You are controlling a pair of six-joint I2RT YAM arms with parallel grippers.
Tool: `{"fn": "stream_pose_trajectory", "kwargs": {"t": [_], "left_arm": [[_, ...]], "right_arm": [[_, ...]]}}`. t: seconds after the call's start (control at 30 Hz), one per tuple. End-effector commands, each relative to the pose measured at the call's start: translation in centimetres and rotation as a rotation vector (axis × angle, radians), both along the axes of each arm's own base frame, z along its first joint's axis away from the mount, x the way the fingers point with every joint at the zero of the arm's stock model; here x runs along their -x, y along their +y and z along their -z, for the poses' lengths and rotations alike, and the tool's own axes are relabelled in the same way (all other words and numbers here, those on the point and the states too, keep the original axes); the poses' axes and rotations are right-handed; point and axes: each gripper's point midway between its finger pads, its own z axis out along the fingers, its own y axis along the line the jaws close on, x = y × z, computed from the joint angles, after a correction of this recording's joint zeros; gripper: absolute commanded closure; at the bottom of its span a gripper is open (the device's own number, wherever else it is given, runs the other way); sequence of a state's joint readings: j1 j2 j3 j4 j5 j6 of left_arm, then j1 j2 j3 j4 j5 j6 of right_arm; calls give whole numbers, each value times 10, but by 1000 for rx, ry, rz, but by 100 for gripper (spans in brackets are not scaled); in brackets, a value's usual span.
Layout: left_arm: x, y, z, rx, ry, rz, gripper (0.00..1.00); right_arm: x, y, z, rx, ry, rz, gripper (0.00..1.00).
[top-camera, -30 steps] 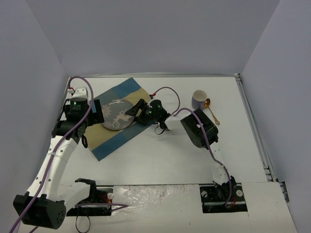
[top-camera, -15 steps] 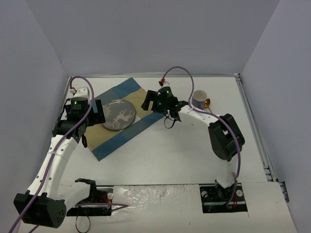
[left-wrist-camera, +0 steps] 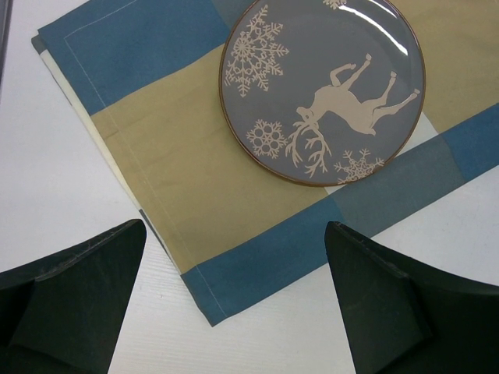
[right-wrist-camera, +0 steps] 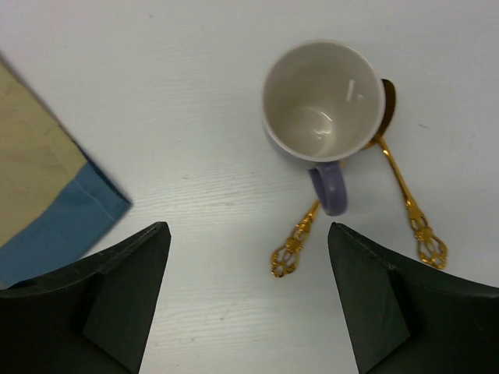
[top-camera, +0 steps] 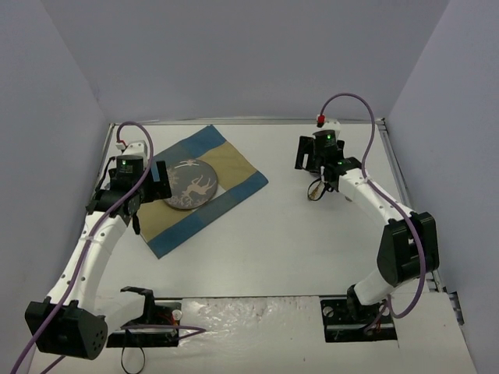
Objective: Set the dinner table for one person
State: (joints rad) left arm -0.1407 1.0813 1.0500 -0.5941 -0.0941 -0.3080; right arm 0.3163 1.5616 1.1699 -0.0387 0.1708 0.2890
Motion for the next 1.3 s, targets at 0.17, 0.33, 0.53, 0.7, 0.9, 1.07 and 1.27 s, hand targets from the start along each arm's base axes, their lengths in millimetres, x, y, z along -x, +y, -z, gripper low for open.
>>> {"fn": "stream_pose_trajectory", "kwargs": {"t": [0.17, 0.33, 0.53, 0.7, 0.9, 1.07, 1.27], "left_arm": [[-12, -1, -22, 11, -78, 8, 3], [-13, -1, -21, 9, -73, 10, 3], [-13, 0, -21, 5, -74, 8, 3], [-13, -1, -20, 6, -71, 10, 3], [-13, -1, -19, 6, -67, 12, 3], [-14, -1, -17, 5, -60, 13, 3], [-15, -2, -15, 7, -53, 15, 3]], "right_arm": [[-5, -64, 15, 41, 52, 56, 23], [-19, -61, 24, 35, 54, 21, 31], [-35, -51, 35, 36, 51, -48, 37], [-43, -52, 46, 56, 52, -55, 46], [-52, -53, 57, 65, 50, -62, 52], [-55, -56, 62, 81, 43, -67, 60], [-56, -56, 62, 85, 26, -75, 84]]}}
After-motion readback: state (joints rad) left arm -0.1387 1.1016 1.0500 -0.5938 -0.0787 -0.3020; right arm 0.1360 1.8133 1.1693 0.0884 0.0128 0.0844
